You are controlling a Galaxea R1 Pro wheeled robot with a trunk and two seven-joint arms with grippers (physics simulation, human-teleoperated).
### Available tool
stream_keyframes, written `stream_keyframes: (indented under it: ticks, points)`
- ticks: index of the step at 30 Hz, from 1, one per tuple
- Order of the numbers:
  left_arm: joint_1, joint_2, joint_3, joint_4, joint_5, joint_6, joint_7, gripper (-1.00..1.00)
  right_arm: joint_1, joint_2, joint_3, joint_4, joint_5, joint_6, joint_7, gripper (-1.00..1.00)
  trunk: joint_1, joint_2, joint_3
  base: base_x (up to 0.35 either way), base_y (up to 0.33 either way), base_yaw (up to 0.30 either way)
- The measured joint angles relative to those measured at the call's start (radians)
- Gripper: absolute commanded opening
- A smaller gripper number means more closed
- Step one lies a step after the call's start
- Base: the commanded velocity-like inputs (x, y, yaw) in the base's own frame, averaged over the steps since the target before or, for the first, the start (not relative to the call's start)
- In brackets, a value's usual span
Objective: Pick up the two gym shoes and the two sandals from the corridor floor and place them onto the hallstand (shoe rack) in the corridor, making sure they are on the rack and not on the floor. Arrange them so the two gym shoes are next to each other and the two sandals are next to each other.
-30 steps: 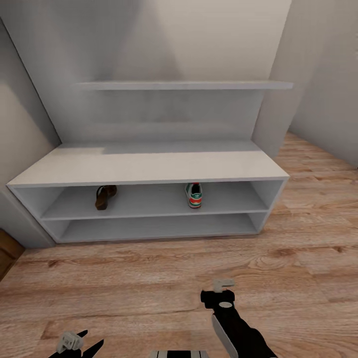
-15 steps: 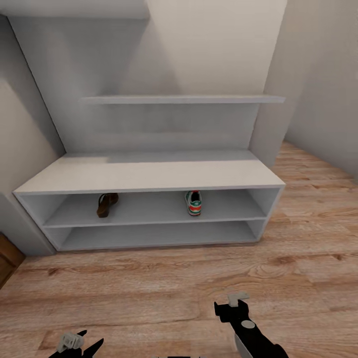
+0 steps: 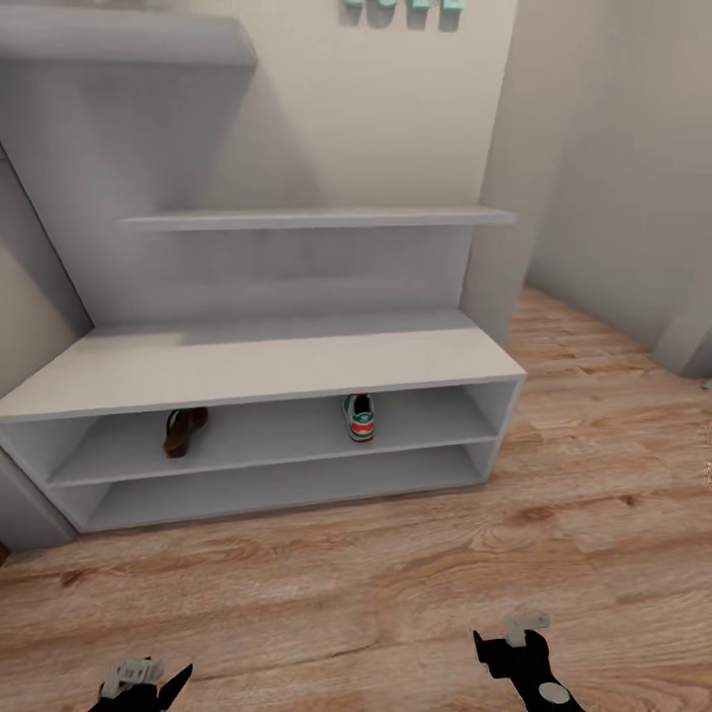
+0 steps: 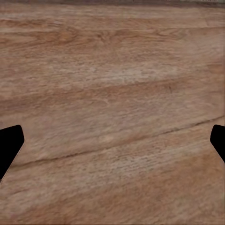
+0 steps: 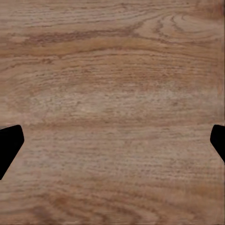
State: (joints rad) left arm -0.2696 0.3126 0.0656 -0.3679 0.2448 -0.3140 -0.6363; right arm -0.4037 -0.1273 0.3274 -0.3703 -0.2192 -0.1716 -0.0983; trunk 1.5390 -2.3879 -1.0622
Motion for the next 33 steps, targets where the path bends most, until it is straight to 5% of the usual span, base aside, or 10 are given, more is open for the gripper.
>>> stream_keyframes:
  ticks: [8,20,28,33]
  points:
    - [0.000,-0.014,-0.001,0.023,0.005,-0.002,0.089,1.00,0.002,-0.004,0.000,0.091,-0.003,-0.111,0.005,1.00,-0.031,0.056,0.035,0.000,0.000,-0.220]
    - [0.000,-0.053,-0.003,0.060,0.007,-0.068,0.257,1.00,0.003,0.000,0.000,0.117,-0.013,-0.147,0.011,1.00,-0.077,0.140,0.087,0.000,0.000,-0.228]
    - [0.000,-0.118,-0.008,0.091,-0.006,-0.136,0.431,1.00,0.006,0.000,-0.003,0.122,-0.033,-0.152,0.070,1.00,-0.107,0.196,0.120,0.000,0.000,-0.239]
    - [0.000,-0.142,-0.010,0.097,-0.018,-0.151,0.503,1.00,0.007,-0.001,-0.008,0.122,-0.086,-0.153,0.089,1.00,-0.127,0.231,0.141,0.000,0.000,-0.243]
